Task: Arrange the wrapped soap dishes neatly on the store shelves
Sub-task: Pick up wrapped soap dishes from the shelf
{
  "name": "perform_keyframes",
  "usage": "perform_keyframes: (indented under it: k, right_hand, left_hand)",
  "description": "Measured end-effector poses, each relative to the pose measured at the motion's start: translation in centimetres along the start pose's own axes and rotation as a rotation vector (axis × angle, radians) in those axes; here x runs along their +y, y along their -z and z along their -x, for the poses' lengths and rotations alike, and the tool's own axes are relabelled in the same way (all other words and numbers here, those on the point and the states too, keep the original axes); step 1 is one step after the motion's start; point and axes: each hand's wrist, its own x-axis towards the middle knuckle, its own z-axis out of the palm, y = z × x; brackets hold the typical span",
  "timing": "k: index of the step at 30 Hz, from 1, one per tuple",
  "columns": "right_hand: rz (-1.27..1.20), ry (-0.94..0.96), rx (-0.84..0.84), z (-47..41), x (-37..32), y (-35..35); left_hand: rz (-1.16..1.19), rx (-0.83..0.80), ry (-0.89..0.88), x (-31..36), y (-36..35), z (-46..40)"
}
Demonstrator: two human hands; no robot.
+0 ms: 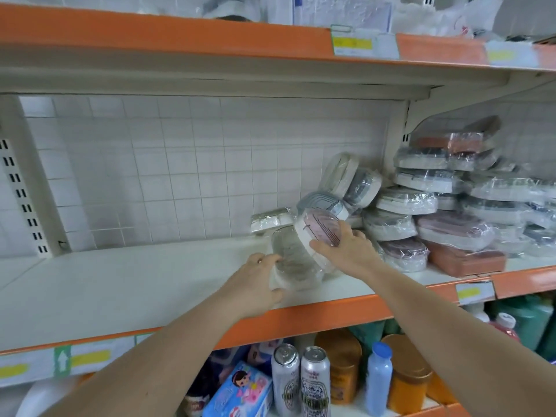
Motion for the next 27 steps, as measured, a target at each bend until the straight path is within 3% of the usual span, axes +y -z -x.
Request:
perform_keyframes:
  k: [4, 7, 16, 18, 22, 27]
  right_hand:
    - [-0.108, -0.006, -0.041, -0.1, 0.7, 0.1]
    - [-0.077, -0.013, 0.029, -0.1, 0.6, 0.3]
    - [0.365, 0.254, 0.357, -3.3, -4.7, 0.3]
    - [0.389, 0.201, 0.327, -5.4, -6.1, 0.7]
    - [0.609, 0.101, 0.026, -7.9, -8.2, 0.8]
    - [0.628, 0.142, 0.047, -7.4, -7.7, 0.9]
  left_hand:
    - [0.013, 0.038, -0.003, -0.3, 1.9, 0.7]
    - [0.005, 0.042, -0.007, -0.3, 2.7, 1.2]
    - [-0.023, 0.056, -0.004, -1.4, 3.5, 1.3]
    - [-0.037, 0.078, -0.007, -1.8, 3.9, 0.7]
    - [-0.053, 0.096, 0.007, -2.7, 5.0, -0.3]
    - [-0.069, 0.101, 0.007, -3.0, 5.9, -0.8]
